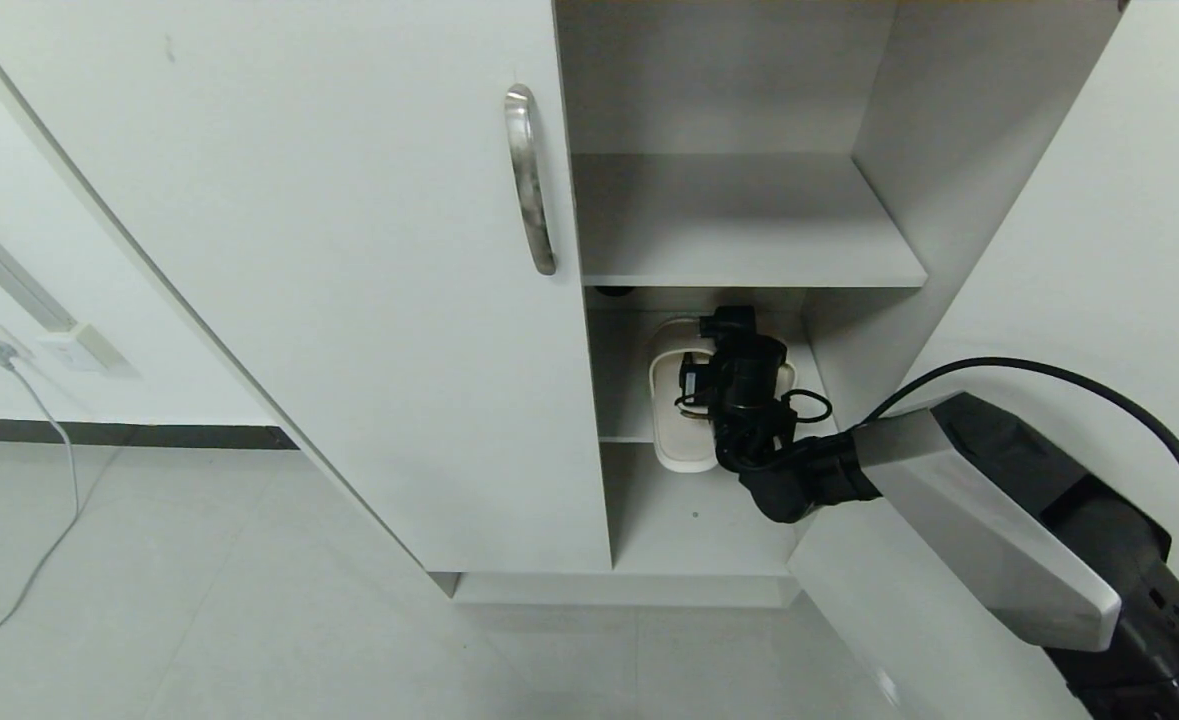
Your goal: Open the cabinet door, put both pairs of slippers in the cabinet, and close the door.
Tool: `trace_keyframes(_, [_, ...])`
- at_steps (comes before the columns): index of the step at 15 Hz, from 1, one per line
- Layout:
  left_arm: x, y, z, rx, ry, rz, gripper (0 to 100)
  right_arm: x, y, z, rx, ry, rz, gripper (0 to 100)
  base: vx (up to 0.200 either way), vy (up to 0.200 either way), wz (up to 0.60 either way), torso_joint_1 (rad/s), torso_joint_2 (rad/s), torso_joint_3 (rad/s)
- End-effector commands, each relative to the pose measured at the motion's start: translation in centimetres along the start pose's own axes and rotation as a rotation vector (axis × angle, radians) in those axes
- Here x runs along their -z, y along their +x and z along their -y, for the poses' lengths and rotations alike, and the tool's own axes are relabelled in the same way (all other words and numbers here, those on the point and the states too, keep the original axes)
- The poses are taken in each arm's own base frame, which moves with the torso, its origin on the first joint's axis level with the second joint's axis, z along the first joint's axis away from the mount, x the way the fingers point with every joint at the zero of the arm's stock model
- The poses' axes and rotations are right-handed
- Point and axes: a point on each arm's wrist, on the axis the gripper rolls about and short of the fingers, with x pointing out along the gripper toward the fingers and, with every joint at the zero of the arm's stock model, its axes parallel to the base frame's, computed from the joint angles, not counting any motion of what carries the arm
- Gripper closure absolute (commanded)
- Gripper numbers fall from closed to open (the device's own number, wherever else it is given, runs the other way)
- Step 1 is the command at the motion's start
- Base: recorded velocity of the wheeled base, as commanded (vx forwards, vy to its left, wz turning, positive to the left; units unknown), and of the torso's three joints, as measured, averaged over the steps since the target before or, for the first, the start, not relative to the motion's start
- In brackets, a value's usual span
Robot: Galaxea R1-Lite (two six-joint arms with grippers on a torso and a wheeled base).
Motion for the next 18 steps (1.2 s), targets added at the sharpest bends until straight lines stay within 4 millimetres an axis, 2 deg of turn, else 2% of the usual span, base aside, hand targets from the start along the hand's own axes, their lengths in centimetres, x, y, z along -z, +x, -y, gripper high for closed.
trace_keyframes(1, [0.0,0.0,0.0,0.001,0.000,-0.001,100,-0.5,-1.0,-0.1,-0.010,-0.009,-0.016,0,0.000,0.000,0.00,0.000,0.00,0.000])
trace_keyframes(3, [0.0,0.0,0.0,-0.001,0.000,-0.001,100,-1.5,-2.5,-0.1,-0.025,0.001,-0.001,0,0.000,0.000,0.00,0.000,0.00,0.000])
trace_keyframes(5, [0.0,0.0,0.0,0.001,0.000,-0.001,100,-2.8,-4.8,0.2,-0.047,0.008,0.007,0,0.000,0.000,0.00,0.000,0.00,0.000])
trace_keyframes(7, [0.0,0.0,0.0,0.001,0.000,-0.001,100,-3.8,-7.7,0.6,-0.076,0.024,0.022,0,0.000,0.000,0.00,0.000,0.00,0.000])
trace_keyframes(8, [0.0,0.0,0.0,0.002,0.000,-0.002,100,-4.3,-9.9,0.9,-0.102,0.028,0.025,0,0.000,0.000,0.00,0.000,0.00,0.000])
trace_keyframes(9, [0.0,0.0,0.0,0.001,0.000,-0.001,100,-4.4,-10.2,1.0,-0.105,0.028,0.025,0,0.000,0.000,0.00,0.000,0.00,0.000])
trace_keyframes(10, [0.0,0.0,0.0,0.001,0.000,-0.001,100,-4.0,-13.9,1.4,-0.157,0.014,-0.001,0,0.000,0.000,0.00,0.000,0.00,0.000])
trace_keyframes(13, [0.0,0.0,0.0,0.001,0.000,-0.001,100,-2.3,-18.1,2.8,-0.209,-0.003,-0.028,0,0.000,0.000,0.00,0.000,0.00,0.000])
trace_keyframes(17, [0.0,0.0,0.0,0.001,0.000,-0.001,100,-1.6,-18.9,2.5,-0.228,-0.001,-0.027,0,0.000,0.000,0.00,0.000,0.00,0.000])
trace_keyframes(18, [0.0,0.0,0.0,0.001,0.000,-0.001,100,-1.6,-18.9,2.5,-0.228,-0.002,-0.028,0,-0.200,0.000,0.00,0.007,0.00,0.002])
